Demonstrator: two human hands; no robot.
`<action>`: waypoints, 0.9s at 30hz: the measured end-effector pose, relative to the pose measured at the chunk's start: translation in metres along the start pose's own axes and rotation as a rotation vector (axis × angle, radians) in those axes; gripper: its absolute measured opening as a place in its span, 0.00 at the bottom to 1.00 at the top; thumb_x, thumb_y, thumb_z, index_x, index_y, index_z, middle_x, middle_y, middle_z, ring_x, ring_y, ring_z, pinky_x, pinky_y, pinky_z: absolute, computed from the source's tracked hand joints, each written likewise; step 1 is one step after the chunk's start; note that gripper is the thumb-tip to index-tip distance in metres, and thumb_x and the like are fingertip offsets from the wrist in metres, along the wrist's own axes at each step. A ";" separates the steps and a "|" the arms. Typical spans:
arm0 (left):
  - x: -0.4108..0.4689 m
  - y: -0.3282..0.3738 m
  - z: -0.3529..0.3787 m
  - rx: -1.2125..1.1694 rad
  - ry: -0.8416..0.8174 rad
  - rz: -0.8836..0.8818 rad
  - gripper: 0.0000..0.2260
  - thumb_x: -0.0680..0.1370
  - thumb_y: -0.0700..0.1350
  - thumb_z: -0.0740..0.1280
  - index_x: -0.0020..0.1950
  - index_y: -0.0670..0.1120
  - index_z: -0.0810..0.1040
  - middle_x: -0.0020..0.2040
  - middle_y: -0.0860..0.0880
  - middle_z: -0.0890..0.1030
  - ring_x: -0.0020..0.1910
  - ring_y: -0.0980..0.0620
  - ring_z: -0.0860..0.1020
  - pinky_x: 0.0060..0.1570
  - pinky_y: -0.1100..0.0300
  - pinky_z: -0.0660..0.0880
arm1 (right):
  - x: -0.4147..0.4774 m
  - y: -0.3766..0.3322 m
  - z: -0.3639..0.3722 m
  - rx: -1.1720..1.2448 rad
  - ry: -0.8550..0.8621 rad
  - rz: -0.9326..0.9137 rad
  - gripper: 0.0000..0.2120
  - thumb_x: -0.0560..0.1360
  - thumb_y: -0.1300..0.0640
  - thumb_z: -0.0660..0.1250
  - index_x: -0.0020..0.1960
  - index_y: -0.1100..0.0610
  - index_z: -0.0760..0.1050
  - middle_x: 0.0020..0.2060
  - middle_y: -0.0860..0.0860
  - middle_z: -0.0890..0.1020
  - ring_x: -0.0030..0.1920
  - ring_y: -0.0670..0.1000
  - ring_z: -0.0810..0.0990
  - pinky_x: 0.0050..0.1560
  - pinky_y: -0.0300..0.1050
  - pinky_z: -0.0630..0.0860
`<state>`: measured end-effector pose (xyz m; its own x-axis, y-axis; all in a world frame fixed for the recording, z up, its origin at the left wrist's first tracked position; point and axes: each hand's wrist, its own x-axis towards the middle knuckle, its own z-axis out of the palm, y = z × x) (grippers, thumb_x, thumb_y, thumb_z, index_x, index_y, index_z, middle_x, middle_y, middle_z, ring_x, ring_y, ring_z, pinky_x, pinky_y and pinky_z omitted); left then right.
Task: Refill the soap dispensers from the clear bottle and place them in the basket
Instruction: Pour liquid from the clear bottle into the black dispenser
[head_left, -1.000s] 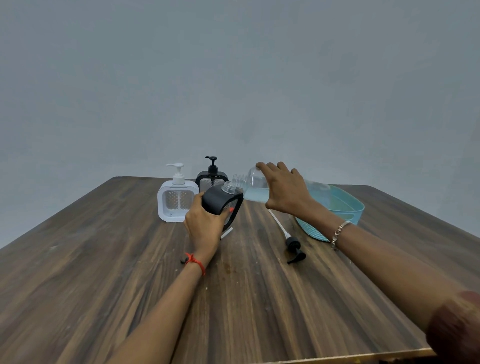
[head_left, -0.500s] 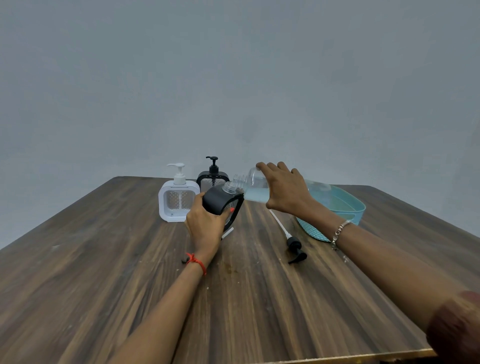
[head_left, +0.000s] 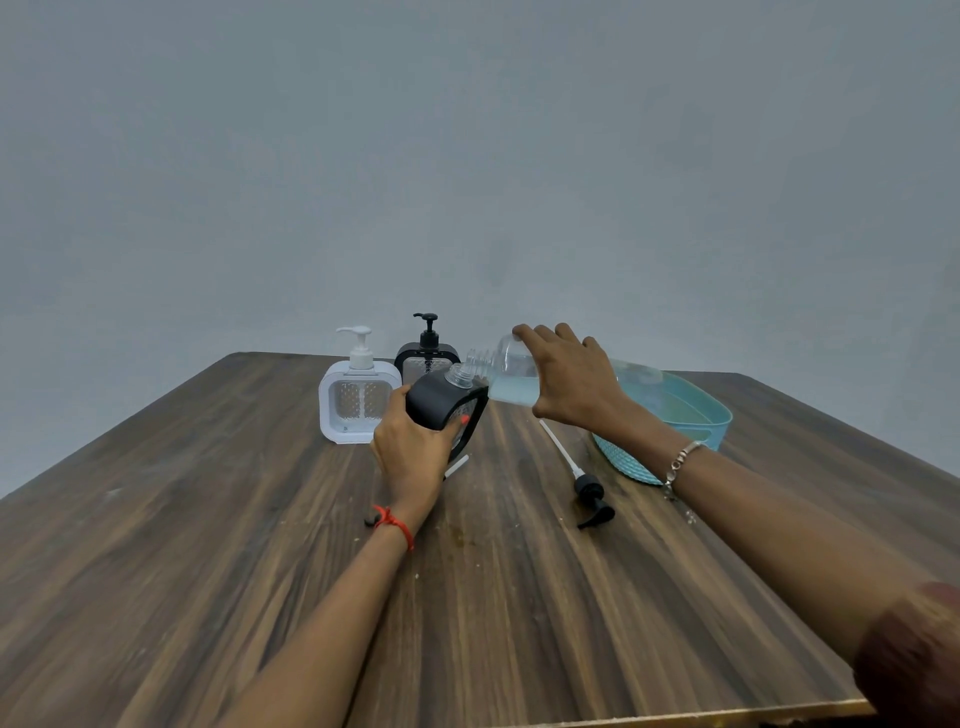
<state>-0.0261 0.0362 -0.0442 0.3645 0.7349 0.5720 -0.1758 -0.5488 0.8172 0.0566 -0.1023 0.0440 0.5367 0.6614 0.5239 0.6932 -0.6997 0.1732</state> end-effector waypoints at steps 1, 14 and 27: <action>0.000 0.000 0.000 0.002 -0.001 0.002 0.25 0.63 0.45 0.79 0.57 0.41 0.75 0.50 0.42 0.81 0.51 0.43 0.78 0.47 0.54 0.73 | 0.000 0.000 0.000 -0.001 0.000 0.000 0.36 0.64 0.62 0.70 0.69 0.54 0.60 0.57 0.52 0.75 0.57 0.55 0.70 0.47 0.48 0.66; -0.001 -0.001 0.000 -0.009 0.009 0.012 0.26 0.63 0.45 0.79 0.57 0.40 0.75 0.50 0.42 0.81 0.50 0.43 0.78 0.47 0.55 0.72 | 0.000 -0.001 -0.001 -0.009 -0.005 -0.004 0.35 0.64 0.62 0.69 0.69 0.54 0.60 0.56 0.52 0.75 0.57 0.55 0.70 0.47 0.47 0.65; -0.001 0.001 -0.001 -0.013 -0.004 0.001 0.25 0.63 0.45 0.79 0.56 0.41 0.75 0.50 0.43 0.81 0.50 0.43 0.78 0.47 0.52 0.74 | 0.000 -0.001 -0.002 -0.006 -0.018 -0.003 0.37 0.63 0.62 0.70 0.69 0.54 0.60 0.57 0.52 0.75 0.57 0.55 0.70 0.48 0.48 0.67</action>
<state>-0.0275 0.0351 -0.0441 0.3679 0.7326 0.5727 -0.1884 -0.5444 0.8174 0.0553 -0.1021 0.0456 0.5436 0.6681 0.5080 0.6917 -0.6995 0.1798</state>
